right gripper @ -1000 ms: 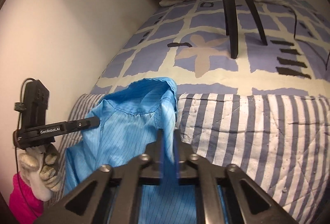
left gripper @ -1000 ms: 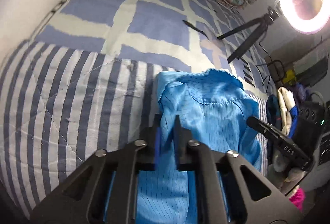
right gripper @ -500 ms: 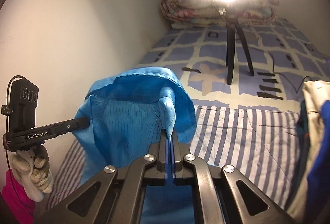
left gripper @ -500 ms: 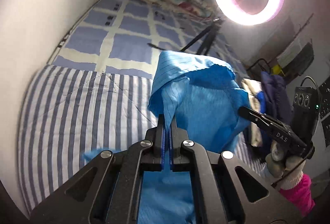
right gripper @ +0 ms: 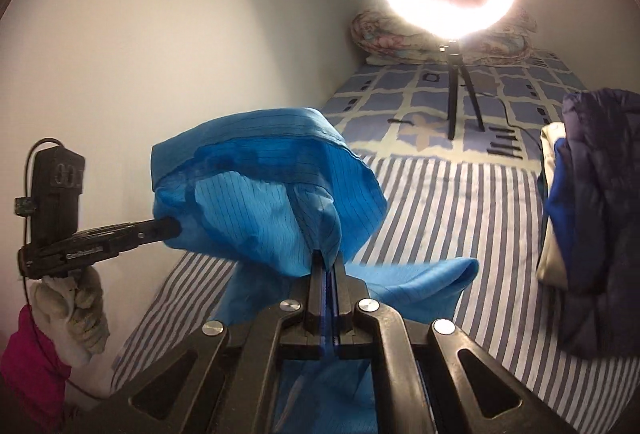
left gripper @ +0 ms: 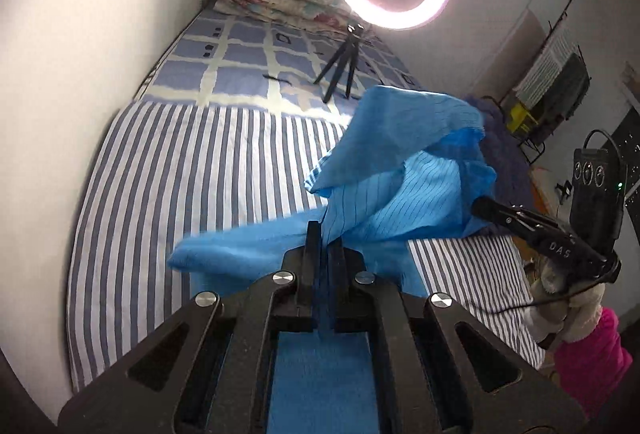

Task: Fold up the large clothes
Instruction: 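Lift the collar end with both tools and fold it over the hem fold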

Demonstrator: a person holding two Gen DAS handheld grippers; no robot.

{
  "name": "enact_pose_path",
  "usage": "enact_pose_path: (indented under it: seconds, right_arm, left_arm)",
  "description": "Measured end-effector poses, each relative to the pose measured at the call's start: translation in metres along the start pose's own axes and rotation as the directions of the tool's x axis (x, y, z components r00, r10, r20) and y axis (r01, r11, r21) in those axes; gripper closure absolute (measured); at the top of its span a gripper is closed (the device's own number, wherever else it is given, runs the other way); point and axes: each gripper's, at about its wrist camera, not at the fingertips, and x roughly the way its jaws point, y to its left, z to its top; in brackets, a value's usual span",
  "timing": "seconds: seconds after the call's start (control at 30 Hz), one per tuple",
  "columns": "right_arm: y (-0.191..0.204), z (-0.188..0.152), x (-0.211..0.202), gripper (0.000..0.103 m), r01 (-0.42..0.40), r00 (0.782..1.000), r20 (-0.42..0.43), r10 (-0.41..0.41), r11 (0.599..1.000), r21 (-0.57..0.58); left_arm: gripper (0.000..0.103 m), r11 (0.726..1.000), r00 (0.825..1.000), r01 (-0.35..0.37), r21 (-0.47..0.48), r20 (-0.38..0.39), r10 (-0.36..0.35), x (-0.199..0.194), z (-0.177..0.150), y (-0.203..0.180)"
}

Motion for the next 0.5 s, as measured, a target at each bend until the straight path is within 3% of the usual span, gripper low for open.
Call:
enact_pose_path:
  seconds: [0.27,0.5]
  right_arm:
    - [0.025,-0.094,-0.034,0.103,-0.007,0.996,-0.087,0.005,1.0,-0.023]
    - [0.031,-0.172,-0.029,0.103,-0.017,0.98,-0.199,0.017,1.0,-0.001]
  left_arm:
    - [0.103,0.999,0.997,-0.001,-0.043,-0.08,-0.002,-0.021,-0.093,-0.004]
    - [0.103,0.998,0.98,-0.058,-0.02,-0.193,0.053,-0.004,-0.169,-0.003]
